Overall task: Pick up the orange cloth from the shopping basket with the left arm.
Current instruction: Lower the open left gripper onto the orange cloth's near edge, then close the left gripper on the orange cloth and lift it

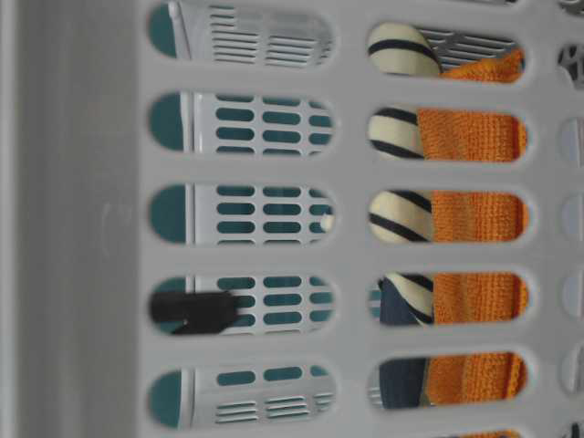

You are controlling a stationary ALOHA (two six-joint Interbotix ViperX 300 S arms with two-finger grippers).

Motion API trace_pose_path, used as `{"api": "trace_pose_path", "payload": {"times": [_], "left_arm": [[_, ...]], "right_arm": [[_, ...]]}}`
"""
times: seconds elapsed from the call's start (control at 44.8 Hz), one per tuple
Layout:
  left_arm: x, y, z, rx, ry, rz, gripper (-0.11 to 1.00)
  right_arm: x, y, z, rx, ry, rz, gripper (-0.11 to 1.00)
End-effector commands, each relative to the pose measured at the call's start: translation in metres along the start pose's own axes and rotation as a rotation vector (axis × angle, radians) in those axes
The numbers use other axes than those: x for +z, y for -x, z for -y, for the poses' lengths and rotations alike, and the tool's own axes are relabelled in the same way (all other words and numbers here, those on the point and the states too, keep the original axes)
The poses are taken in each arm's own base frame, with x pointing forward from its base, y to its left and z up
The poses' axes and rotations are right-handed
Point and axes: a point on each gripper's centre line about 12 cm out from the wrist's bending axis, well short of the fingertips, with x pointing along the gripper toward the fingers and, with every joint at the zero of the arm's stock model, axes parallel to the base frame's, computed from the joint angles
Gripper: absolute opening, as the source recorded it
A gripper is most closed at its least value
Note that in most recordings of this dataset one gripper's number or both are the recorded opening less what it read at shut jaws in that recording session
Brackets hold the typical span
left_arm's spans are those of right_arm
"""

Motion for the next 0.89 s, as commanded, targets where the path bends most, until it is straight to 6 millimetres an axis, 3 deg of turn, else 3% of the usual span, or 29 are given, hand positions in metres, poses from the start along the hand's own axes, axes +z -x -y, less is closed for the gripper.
{"api": "trace_pose_path", "payload": {"times": [0.0,0.268,0.335,0.58,0.87], "left_arm": [[0.007,-0.004,0.002,-0.001,-0.01,0.012,0.08],[0.001,-0.046,0.007,-0.003,-0.023,-0.044,0.8],[0.0,-0.055,0.008,-0.005,-0.026,-0.051,0.89],[-0.01,-0.092,0.011,-0.008,-0.032,-0.071,0.9],[-0.033,-0.107,0.01,-0.005,-0.035,-0.126,0.89]], "right_arm": [[0.005,-0.002,-0.001,0.001,-0.006,0.014,0.0],[0.005,-0.002,0.0,0.001,-0.006,0.012,0.0],[0.004,-0.002,0.0,0.001,-0.006,0.009,0.0],[0.002,-0.001,0.0,0.001,-0.006,0.005,0.0],[0.0,-0.001,0.0,0.0,-0.006,0.0,0.0]]}}
